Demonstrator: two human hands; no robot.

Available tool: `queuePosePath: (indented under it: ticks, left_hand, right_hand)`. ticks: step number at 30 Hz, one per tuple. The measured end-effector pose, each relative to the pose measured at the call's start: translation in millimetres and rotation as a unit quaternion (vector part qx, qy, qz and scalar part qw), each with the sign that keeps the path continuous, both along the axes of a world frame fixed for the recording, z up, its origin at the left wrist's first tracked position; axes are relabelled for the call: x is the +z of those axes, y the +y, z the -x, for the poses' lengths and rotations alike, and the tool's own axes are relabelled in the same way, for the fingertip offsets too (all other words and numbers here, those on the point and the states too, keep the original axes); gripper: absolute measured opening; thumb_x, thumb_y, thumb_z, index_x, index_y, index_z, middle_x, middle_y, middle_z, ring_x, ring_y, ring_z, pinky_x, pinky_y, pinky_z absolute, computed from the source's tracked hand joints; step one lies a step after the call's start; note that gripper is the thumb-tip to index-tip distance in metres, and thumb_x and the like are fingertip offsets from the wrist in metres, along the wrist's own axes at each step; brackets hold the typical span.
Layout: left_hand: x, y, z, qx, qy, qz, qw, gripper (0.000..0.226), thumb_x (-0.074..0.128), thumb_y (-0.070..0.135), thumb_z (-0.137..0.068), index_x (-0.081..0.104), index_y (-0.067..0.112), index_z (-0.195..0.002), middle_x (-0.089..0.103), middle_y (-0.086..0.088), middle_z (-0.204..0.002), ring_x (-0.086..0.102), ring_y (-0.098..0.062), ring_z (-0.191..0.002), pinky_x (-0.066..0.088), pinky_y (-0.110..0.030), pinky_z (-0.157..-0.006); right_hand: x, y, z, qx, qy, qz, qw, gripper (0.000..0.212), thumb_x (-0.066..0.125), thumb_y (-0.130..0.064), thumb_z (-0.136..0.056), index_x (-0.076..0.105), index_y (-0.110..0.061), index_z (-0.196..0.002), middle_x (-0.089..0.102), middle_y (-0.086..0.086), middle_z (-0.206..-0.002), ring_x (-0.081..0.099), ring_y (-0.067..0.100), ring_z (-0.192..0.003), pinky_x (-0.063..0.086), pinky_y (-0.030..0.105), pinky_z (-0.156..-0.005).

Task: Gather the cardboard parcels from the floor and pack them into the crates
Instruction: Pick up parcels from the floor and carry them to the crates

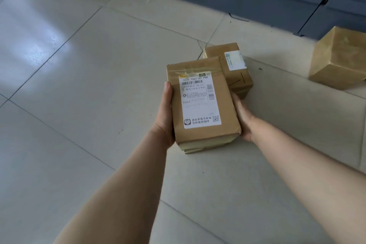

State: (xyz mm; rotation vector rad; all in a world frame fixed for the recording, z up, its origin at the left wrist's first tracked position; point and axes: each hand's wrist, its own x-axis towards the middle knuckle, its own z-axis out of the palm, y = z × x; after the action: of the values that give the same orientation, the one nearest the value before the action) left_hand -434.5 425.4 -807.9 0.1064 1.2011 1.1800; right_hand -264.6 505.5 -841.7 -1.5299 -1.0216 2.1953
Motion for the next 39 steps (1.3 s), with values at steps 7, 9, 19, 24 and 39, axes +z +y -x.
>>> queuePosePath:
  ticks: [7,9,19,24,39]
  left_hand:
    - [41,-32,-41,0.009,-0.061,0.058,0.996,0.073,0.030,0.074,-0.090,0.067,0.019,-0.123,0.071,-0.013,-0.119,0.068,-0.033,-0.107,0.053,-0.046,-0.093]
    - [69,-36,-49,0.007,-0.062,0.072,0.995,0.073,0.029,0.074,-0.090,0.068,0.020,-0.120,0.072,-0.012,-0.117,0.069,-0.032,-0.105,0.053,-0.046,-0.091]
    - [255,-54,-58,0.015,-0.042,0.117,0.992,0.078,0.027,0.078,-0.088,0.068,0.021,-0.120,0.071,-0.013,-0.118,0.069,-0.033,-0.106,0.049,-0.049,-0.098]
    - [357,-43,-63,-0.005,-0.032,0.113,0.993,0.080,0.027,0.081,-0.086,0.069,0.022,-0.120,0.072,-0.012,-0.117,0.068,-0.033,-0.108,0.050,-0.048,-0.098]
    - [661,22,-126,-0.078,0.065,0.007,0.995,0.088,0.029,0.090,-0.076,0.070,0.025,-0.119,0.073,-0.011,-0.114,0.068,-0.034,-0.108,0.047,-0.053,-0.103]
  right_hand:
    - [63,-32,-37,-0.010,-0.039,0.071,0.997,0.058,0.038,-0.066,-0.091,0.069,-0.023,-0.113,0.075,0.005,-0.103,0.071,0.020,-0.092,0.052,0.036,-0.088]
    - [97,-35,-44,0.011,-0.064,0.073,0.995,0.061,0.039,-0.069,-0.090,0.069,-0.023,-0.116,0.073,0.007,-0.111,0.068,0.025,-0.103,0.049,0.038,-0.095]
    - [273,-45,-57,0.059,-0.126,0.089,0.986,0.084,0.044,-0.093,-0.058,0.071,-0.032,-0.110,0.069,0.008,-0.119,0.062,0.033,-0.114,0.040,0.051,-0.107]
    - [372,-32,-64,0.053,-0.122,0.066,0.989,0.088,0.045,-0.092,-0.055,0.072,-0.029,-0.109,0.068,0.011,-0.120,0.060,0.035,-0.117,0.038,0.051,-0.109]
    - [686,13,-133,-0.058,-0.019,-0.062,0.996,0.060,0.044,-0.072,-0.085,0.070,-0.023,-0.108,0.076,0.009,-0.097,0.069,0.031,-0.098,0.050,0.046,-0.098]
